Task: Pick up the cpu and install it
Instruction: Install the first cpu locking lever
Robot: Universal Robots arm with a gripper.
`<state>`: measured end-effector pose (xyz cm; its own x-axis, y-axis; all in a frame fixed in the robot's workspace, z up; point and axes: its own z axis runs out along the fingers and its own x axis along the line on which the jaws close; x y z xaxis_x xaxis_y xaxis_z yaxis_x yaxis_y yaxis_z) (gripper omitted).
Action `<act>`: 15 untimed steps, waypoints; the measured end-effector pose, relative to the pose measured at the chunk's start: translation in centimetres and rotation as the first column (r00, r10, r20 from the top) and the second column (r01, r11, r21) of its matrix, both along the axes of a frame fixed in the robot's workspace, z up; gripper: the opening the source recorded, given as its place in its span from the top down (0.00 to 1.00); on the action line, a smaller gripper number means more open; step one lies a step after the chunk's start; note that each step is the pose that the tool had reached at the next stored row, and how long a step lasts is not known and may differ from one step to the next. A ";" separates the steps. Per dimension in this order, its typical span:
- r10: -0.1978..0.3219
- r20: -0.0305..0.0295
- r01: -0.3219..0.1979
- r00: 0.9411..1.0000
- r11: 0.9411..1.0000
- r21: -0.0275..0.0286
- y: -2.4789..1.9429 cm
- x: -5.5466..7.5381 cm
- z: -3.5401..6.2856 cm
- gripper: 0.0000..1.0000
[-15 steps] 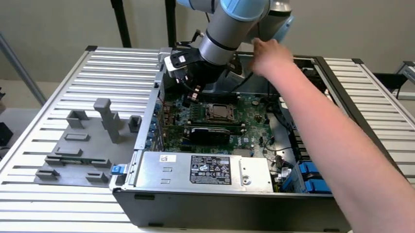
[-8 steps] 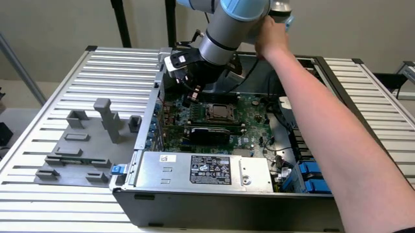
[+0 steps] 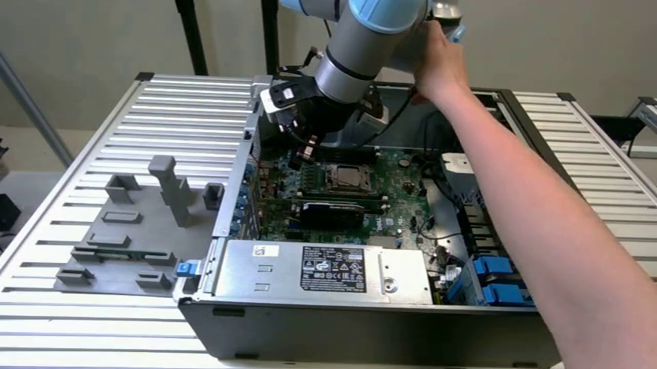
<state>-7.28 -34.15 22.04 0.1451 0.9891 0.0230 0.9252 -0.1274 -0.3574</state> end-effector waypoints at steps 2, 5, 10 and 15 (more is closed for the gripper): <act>0.000 0.000 0.000 1.000 1.000 0.000 0.00 0.0 0.00 0.89; 0.000 0.000 0.000 1.000 1.000 0.000 0.00 0.0 0.00 0.89; 0.000 0.000 0.000 1.000 1.000 0.000 0.00 0.0 0.00 0.89; 0.000 0.000 0.000 1.000 1.000 0.000 0.00 0.0 0.00 0.89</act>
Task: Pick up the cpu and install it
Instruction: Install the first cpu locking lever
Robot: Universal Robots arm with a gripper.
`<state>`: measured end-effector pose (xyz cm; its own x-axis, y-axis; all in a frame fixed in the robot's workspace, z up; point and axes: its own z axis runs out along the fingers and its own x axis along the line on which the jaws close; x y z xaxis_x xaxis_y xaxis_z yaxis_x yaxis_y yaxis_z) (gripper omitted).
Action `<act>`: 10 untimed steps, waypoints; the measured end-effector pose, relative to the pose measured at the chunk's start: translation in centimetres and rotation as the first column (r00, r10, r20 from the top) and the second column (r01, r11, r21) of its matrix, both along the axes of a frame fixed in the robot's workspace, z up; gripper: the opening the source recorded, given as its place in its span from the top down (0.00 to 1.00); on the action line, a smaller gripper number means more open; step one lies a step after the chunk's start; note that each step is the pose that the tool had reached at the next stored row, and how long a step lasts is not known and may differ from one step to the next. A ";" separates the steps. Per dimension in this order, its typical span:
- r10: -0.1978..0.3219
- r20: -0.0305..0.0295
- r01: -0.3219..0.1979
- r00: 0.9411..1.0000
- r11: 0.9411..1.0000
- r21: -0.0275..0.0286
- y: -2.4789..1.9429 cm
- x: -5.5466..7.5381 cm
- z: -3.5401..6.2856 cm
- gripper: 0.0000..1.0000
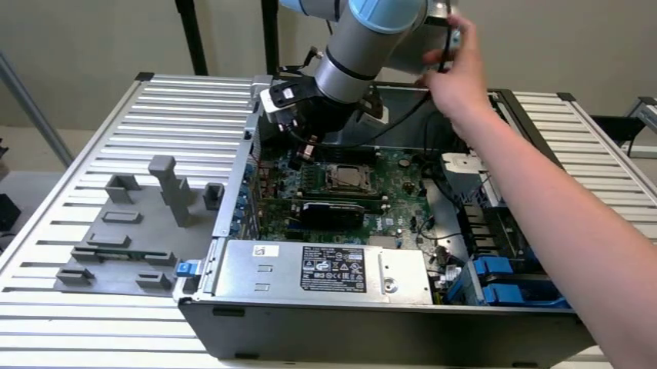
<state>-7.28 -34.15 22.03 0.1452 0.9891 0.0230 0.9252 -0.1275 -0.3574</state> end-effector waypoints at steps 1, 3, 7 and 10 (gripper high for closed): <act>0.000 0.000 0.000 1.000 1.000 0.000 0.00 0.0 0.00 0.89; 0.000 0.000 0.000 1.000 1.000 0.000 0.00 0.0 0.00 0.89; 0.000 0.000 0.000 1.000 1.000 0.000 0.00 0.0 0.00 0.89; 0.000 0.000 0.000 1.000 1.000 0.000 0.00 0.0 0.00 0.89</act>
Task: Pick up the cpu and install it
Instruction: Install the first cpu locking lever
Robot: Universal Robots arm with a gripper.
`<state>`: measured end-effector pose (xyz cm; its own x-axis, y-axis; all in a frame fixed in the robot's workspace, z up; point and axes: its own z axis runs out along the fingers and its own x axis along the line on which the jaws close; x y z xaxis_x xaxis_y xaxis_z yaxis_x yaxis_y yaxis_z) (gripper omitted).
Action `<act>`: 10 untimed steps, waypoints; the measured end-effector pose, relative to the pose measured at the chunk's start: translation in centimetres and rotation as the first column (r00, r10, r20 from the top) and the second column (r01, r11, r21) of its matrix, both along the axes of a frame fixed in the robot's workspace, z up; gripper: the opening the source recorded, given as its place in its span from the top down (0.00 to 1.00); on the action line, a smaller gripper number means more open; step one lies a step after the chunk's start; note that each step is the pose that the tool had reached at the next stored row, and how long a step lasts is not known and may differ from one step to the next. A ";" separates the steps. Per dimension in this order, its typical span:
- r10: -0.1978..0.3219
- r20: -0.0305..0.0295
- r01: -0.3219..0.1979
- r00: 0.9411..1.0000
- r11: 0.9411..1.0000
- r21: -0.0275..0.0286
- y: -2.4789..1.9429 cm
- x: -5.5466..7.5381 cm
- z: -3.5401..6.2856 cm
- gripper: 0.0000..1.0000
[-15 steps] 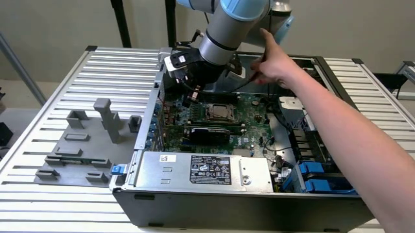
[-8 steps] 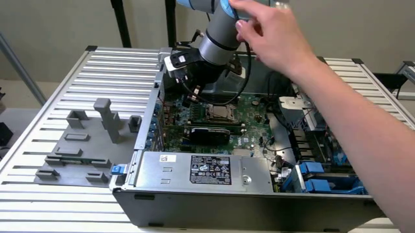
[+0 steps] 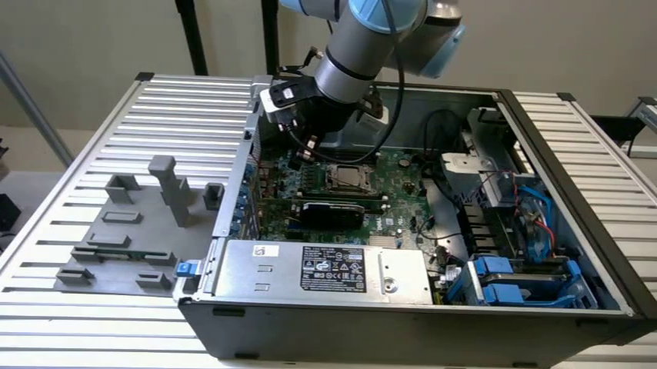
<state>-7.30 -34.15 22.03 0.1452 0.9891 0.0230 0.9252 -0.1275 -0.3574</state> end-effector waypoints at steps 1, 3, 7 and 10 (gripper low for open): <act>0.000 0.000 0.000 1.000 1.000 0.000 0.00 0.0 0.00 0.89; 0.000 0.000 0.000 1.000 1.000 0.000 0.00 0.0 0.00 0.89; -0.016 0.000 0.016 1.000 1.000 0.015 0.00 -0.1 0.00 0.89; -0.046 -0.001 0.046 0.999 0.998 0.034 0.00 -0.1 0.00 0.89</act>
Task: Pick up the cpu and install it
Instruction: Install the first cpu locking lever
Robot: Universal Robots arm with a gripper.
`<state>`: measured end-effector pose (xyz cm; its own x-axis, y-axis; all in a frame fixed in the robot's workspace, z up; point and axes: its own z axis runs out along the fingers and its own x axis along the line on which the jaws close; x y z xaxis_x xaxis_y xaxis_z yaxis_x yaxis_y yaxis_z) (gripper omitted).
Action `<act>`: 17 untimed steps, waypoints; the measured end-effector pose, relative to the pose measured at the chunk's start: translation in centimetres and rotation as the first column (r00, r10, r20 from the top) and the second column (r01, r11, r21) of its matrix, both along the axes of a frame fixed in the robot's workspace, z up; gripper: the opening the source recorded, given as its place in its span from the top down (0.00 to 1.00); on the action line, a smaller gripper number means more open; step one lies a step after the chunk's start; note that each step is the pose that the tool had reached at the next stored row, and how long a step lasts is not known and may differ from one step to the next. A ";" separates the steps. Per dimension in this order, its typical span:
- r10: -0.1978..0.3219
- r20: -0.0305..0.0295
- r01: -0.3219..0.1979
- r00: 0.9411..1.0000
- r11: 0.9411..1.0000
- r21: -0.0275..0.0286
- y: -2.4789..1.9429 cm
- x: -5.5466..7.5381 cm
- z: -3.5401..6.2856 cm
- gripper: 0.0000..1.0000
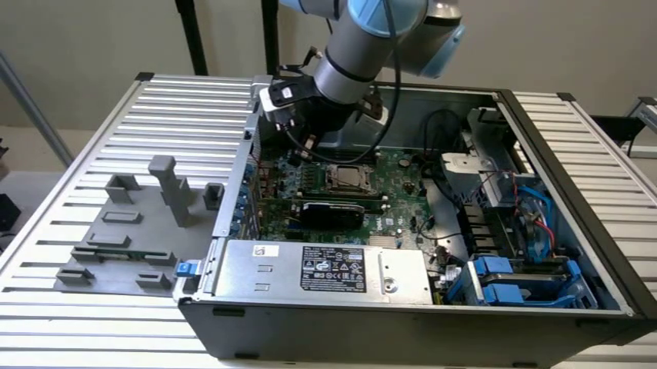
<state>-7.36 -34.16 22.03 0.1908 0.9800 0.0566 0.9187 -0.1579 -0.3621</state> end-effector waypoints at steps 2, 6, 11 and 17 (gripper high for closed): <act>-0.021 0.000 0.021 1.000 1.000 0.011 0.00 0.0 0.00 0.89; -0.063 -0.001 0.063 0.998 0.998 0.027 0.00 -0.1 0.00 0.89; -0.115 -0.003 0.115 0.993 0.992 0.045 0.00 -0.1 0.03 0.89; -0.171 -0.006 0.171 0.985 0.983 0.067 0.00 -0.2 0.14 0.89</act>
